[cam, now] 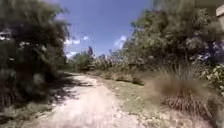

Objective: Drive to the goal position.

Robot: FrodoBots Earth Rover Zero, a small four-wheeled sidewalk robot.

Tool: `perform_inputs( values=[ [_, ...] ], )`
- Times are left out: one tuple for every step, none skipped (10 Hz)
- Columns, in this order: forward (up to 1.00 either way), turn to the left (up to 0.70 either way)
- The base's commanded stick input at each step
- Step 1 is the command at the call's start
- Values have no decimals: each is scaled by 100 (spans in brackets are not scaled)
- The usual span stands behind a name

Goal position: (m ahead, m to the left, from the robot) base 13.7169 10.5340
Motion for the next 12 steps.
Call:
perform_inputs(
  values=[
    [70,0],
    [70,0],
    [70,0],
    [70,0],
    [70,0],
    [70,0],
    [70,14],
    [70,31],
    [70,24],
    [70,0],
    [70,0],
    [70,0]
  ],
)
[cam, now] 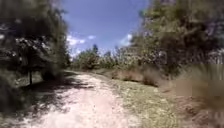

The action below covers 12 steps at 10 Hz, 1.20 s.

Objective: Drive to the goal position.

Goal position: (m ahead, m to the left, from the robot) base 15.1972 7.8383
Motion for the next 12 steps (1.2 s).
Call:
perform_inputs(
  values=[
    [70,0],
    [70,0],
    [70,0],
    [70,0],
    [70,0],
    [70,0],
    [70,0],
    [70,0],
    [70,0],
    [70,0],
    [70,0],
    [70,0]
  ],
)
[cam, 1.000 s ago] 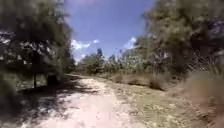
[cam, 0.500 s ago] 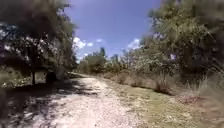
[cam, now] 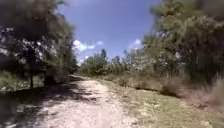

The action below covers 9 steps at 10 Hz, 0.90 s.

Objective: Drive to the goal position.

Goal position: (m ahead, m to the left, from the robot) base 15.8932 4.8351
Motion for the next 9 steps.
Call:
perform_inputs(
  values=[
    [70,0],
    [70,0],
    [70,0],
    [70,0],
    [70,0],
    [70,0],
    [70,0],
    [70,0],
    [70,0]
  ],
)
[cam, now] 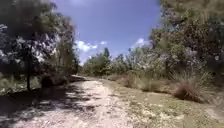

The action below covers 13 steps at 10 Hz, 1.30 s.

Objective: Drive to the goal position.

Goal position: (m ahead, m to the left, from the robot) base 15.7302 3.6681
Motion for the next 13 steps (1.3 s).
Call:
perform_inputs(
  values=[
    [70,11],
    [70,35],
    [70,29],
    [70,14],
    [70,0],
    [70,0],
    [70,0],
    [70,0],
    [70,0],
    [70,0],
    [70,0],
    [70,0],
    [70,0]
  ],
)
